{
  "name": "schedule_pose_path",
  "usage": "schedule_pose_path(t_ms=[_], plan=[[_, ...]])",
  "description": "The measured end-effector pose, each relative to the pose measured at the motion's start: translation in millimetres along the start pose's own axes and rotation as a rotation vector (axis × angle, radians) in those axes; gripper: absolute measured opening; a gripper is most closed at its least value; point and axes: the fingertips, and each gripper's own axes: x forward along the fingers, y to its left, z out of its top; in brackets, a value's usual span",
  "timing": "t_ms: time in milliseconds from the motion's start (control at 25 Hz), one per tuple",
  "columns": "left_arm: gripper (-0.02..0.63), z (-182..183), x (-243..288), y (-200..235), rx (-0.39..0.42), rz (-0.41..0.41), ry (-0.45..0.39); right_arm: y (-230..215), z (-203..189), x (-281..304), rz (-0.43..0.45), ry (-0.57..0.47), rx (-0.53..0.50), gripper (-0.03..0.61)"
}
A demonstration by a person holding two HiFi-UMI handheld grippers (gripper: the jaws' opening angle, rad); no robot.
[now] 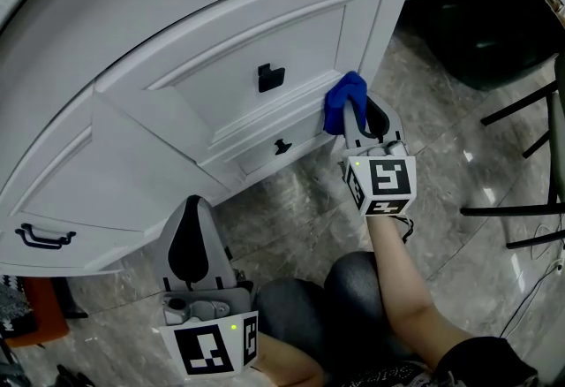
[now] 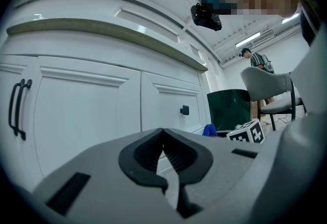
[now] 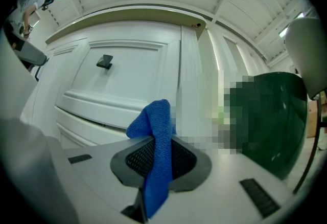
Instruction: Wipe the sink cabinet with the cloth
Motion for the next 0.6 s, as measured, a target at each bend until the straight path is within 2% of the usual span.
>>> schedule_pose_path(t_ms=[280,440,520,600], plan=[[0.005,-2.5,2.5,3.1,-0.004,0.007,0.001,-12.5,-2.1,2.0,-0.033,-0.010,0.004,0.058],[0.005,-5.3,2.1,9.0,-0.018,0.016,-0.001,-7.4,2.9,-8.1,-0.046,-0.011,-0.050,0.058],[0.005,-7.2,2.2,11.6,-0.021,0.017,0.001,8.8,8.3,-20.5,-0.003,-0.007,-0.033,0.058],[0.005,-8.9,2.7,13.7,-0.020,0.018,0.003,39.6,12.8,-30.5,0.089,-0.003,-0.041,0.058]])
